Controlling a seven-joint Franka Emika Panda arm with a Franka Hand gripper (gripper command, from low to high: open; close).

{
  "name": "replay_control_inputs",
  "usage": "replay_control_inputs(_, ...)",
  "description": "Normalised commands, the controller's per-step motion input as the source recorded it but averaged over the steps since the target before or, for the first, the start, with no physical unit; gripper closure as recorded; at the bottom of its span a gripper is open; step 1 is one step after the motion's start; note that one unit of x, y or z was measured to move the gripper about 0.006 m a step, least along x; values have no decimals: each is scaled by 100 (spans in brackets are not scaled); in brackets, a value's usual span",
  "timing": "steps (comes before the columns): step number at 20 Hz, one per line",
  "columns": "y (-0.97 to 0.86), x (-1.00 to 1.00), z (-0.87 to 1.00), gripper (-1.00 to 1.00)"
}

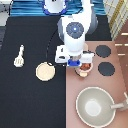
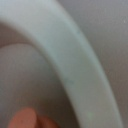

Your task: Take the lid off the pot, put the pot on the plate, and use the tool to push the pot to the front of the table.

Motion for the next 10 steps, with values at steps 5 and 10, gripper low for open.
replay_control_inputs(5,4,32,-13,100)
replay_control_inputs(10,0,30,-24,100)
